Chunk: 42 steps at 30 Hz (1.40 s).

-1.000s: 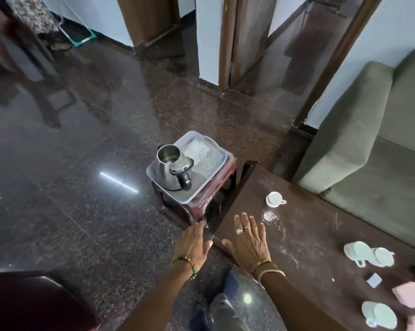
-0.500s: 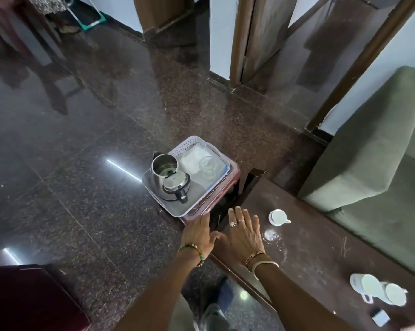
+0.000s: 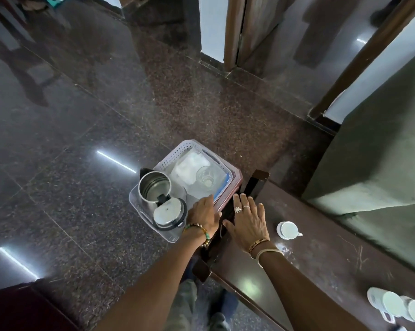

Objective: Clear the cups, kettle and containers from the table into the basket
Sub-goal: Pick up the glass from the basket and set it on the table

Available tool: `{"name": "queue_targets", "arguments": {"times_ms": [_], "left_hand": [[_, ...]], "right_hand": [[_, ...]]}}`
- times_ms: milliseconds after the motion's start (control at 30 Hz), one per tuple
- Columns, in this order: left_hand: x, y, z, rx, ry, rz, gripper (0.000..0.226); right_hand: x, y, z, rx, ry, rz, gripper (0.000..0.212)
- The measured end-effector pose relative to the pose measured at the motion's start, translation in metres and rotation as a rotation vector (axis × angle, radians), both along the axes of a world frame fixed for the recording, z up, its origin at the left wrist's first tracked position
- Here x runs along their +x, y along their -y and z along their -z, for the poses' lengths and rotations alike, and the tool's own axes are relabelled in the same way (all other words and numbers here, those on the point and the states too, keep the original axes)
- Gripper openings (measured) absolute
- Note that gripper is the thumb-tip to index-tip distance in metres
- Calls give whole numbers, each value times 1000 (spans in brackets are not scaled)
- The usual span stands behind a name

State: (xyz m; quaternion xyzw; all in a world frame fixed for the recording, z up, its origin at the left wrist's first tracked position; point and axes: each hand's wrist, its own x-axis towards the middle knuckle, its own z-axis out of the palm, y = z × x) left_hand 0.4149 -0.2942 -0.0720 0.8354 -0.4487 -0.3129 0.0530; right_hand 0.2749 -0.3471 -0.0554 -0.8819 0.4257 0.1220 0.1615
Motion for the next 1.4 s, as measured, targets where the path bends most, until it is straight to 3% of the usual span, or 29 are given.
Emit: {"name": "queue_targets", "arguments": {"times_ms": [333, 533, 733, 833, 967, 1033, 1267, 1400], "left_hand": [[34, 31, 47, 39, 0, 41, 36], [49, 44, 51, 3, 5, -16, 49], [67, 55, 53, 35, -70, -99, 35], [74, 57, 54, 34, -106, -153, 50], [78, 64, 58, 110, -128, -154, 92], [81, 70, 62, 176, -156, -159, 101], [89, 80, 67, 227, -220, -211, 93], [89, 79, 59, 202, -189, -194, 72]], "right_hand": [[64, 49, 56, 61, -19, 69, 78], [94, 67, 76, 88, -37, 70, 89], [119, 82, 87, 147, -30, 45, 103], [126, 85, 90, 101, -64, 12, 108], [131, 88, 96, 91, -61, -48, 114], [134, 90, 99, 117, -32, -40, 114], [141, 91, 98, 180, -13, 10, 110], [136, 88, 91, 148, 23, 31, 101]]}}
